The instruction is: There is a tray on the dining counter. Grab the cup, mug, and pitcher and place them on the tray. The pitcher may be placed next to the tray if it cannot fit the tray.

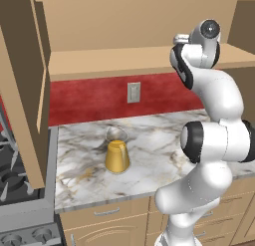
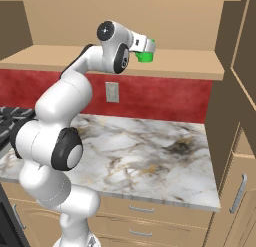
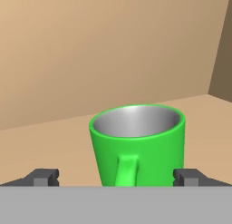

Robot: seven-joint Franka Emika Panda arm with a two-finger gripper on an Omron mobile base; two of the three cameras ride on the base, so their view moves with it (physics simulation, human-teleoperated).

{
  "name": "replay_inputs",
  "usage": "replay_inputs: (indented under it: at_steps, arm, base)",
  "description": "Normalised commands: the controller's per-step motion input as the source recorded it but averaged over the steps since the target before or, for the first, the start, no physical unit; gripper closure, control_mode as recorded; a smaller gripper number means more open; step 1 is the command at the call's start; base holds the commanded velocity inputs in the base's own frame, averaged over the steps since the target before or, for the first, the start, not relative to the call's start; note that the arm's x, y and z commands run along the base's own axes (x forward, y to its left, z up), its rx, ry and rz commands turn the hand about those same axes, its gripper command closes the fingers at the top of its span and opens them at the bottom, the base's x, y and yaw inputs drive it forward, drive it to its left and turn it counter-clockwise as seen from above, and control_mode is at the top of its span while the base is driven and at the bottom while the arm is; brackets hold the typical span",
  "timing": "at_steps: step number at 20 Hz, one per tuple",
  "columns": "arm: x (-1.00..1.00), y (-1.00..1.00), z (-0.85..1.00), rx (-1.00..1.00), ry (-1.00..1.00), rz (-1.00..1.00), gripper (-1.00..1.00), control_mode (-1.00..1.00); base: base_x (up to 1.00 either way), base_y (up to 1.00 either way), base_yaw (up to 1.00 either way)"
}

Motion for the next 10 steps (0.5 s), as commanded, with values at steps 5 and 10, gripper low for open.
replay_inputs:
  at_steps: [5,10]
  arm:
    - [0.00,0.00,0.00,0.00,0.00,0.00,1.00,-1.00]
    - [0.00,0.00,0.00,0.00,0.00,0.00,1.00,-1.00]
  base:
    - [0.00,0.00,0.00]
    - [0.00,0.00,0.00]
